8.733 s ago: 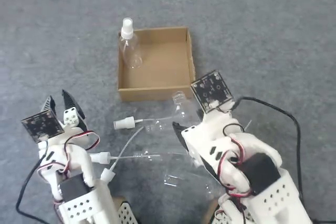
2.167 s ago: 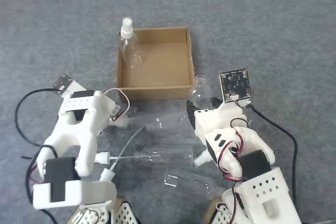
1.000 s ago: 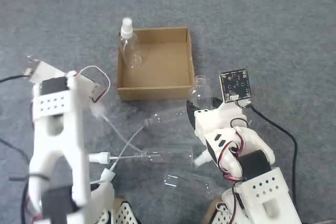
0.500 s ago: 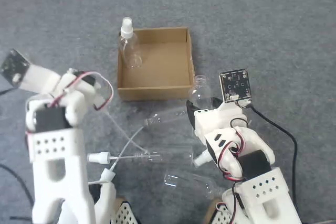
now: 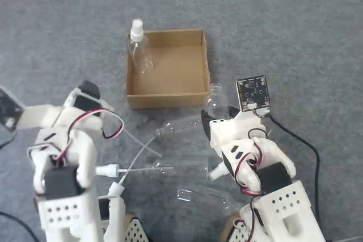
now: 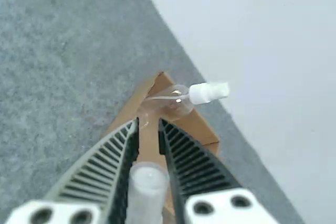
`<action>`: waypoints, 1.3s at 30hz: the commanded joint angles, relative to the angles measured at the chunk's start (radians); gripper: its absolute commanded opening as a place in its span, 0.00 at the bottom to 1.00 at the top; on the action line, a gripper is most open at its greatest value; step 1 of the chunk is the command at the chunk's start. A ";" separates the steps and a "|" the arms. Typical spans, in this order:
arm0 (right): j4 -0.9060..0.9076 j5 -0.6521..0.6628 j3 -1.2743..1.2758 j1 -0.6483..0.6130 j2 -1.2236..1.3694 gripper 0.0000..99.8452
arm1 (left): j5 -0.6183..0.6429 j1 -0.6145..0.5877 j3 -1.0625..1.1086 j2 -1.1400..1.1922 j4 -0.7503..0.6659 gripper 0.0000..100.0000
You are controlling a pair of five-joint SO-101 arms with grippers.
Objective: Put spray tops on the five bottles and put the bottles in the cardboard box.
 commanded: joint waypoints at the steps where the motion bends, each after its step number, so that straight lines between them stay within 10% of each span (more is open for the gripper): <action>1: -0.025 -0.003 0.000 -0.030 -0.022 0.01 | -0.006 0.008 -0.002 -0.106 -0.035 0.01; 39: -0.012 0.210 0.058 -0.119 -0.084 0.01 | 0.046 0.015 0.252 -0.574 -0.494 0.01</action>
